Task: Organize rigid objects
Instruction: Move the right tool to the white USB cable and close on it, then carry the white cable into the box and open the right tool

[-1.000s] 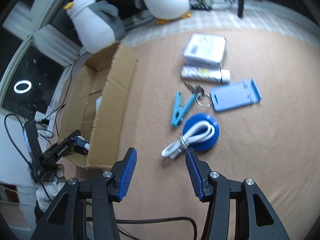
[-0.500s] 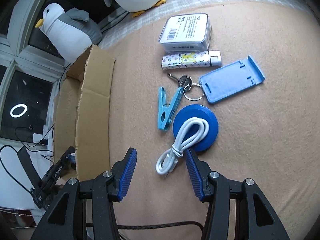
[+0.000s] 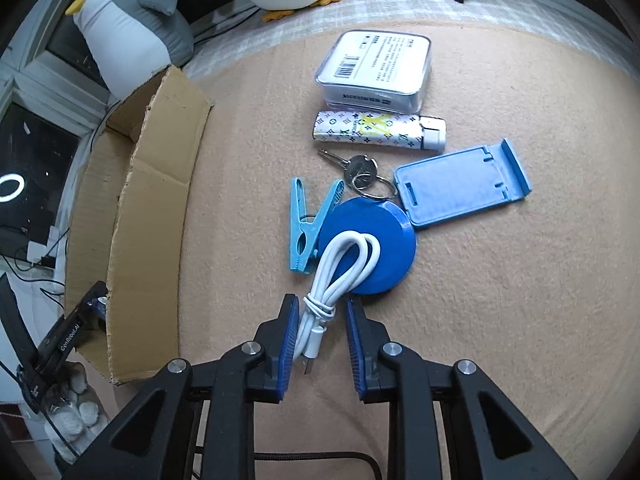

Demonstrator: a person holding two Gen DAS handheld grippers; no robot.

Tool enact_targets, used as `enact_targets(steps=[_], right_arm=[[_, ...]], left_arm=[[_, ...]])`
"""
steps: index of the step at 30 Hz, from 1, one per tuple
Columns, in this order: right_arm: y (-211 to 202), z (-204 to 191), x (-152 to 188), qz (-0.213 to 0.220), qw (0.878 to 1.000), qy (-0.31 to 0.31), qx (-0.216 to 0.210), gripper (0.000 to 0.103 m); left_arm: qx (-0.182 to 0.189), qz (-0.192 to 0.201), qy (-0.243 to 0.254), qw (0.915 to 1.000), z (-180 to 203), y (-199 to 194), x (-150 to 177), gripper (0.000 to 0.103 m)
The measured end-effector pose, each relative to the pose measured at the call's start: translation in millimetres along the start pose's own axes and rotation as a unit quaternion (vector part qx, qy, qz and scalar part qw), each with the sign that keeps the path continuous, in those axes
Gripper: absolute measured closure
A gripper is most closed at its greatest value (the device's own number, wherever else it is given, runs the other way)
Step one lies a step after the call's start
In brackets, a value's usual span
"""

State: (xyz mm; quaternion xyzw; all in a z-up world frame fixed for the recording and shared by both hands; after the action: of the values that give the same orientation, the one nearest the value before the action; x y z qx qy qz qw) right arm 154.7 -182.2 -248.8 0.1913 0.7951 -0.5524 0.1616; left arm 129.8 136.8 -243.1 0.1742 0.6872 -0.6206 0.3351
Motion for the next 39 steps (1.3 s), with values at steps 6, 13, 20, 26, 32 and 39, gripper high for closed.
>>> enact_targets(steps=[6,13,20,26,32,39], right_arm=[[4,-6,-3,-0.001,1.000,-0.022,-0.003,0.087],[0,-1,5,-0.005,0.999,-0.021,-0.025,0.090],[-15,-2,6,0.013,0.999,-0.035,-0.029,0.090],[-40,-32,-11,0.054,0.995,-0.076,-0.045,0.090],[-57,-86,-27,0.089,0.984,-0.142,-0.064,0.090],[-62,-141,-23,0.099,0.969,-0.207,-0.087,0.090]], left_arm=[[0.001,0.000,0.000,1.0000,-1,0,0,0.075],[0.001,0.000,-0.001,1.0000,-1,0,0,0.075],[0.001,0.000,-0.001,1.0000,-1,0,1,0.075],[0.001,0.000,-0.001,1.0000,-1,0,1,0.075],[0.001,0.000,-0.001,1.0000,-1,0,1,0.075],[0.002,0.000,-0.001,1.0000,-1,0,1,0.075]])
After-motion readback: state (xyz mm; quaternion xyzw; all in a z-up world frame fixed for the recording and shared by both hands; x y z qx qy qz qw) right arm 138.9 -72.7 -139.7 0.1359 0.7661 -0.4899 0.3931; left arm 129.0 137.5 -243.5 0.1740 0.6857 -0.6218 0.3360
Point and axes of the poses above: each gripper's, at about its wrist camera, not at the fingertips, and y roughly the way its jaws point, z to its right, x to its underside, the point moved 5 cm from there along y, roughly the way its jaws point, and after that the axes turned 14 degrees about z, right-handed, at the moved point
